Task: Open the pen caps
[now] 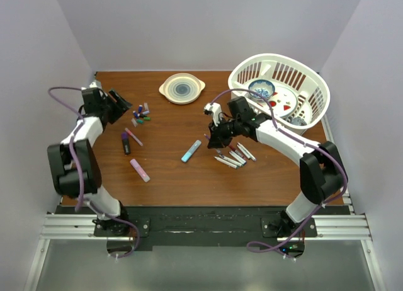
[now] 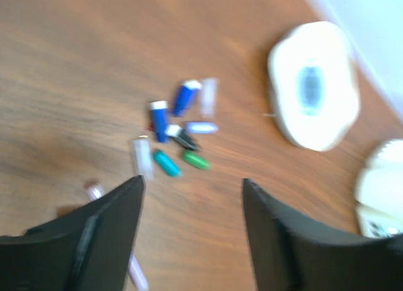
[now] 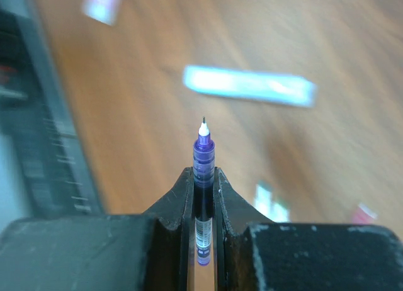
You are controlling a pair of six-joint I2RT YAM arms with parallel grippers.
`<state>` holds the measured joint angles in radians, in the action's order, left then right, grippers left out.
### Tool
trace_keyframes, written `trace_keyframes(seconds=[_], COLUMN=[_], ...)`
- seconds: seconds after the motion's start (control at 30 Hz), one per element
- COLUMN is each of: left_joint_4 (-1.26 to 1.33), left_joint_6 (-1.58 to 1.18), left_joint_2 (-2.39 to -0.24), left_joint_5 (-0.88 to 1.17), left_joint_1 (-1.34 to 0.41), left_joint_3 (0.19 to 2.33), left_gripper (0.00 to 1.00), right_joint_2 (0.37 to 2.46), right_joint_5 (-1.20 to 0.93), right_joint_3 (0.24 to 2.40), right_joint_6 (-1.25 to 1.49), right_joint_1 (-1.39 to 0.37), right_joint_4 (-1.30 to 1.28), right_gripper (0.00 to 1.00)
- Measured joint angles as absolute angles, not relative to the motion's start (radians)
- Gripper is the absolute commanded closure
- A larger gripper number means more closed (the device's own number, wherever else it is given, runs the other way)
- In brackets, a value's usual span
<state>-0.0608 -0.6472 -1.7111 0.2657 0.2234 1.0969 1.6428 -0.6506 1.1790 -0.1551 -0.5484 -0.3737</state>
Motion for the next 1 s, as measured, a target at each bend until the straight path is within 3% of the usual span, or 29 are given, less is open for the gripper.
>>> trace_keyframes(seconds=[0.13, 0.33, 0.47, 1.0], left_joint_4=[-0.024, -0.053, -0.076, -0.100], left_joint_6=[-0.590, -0.458, -0.433, -0.426], left_joint_2=[-1.450, -1.126, -0.989, -1.018], left_joint_5=[0.300, 0.298, 0.295, 0.390], left_joint_1=[0.229, 0.228, 0.228, 0.228], left_joint_3=[0.987, 0.868, 0.737, 0.705], left_gripper=[0.24, 0.00, 0.00, 0.00], right_joint_2=[1.621, 1.616, 1.624, 1.728], right_joint_5=[-0.403, -0.213, -0.166, -0.121], right_joint_3=[1.165, 1.142, 1.141, 1.140], right_joint_6=[-0.278, -0.368, -0.394, -0.424], right_joint_1=[-0.544, -0.474, -0.447, -0.431], right_joint_4=[-0.464, -0.545, -0.571, -0.618], right_gripper=[1.00, 0.99, 0.96, 0.77])
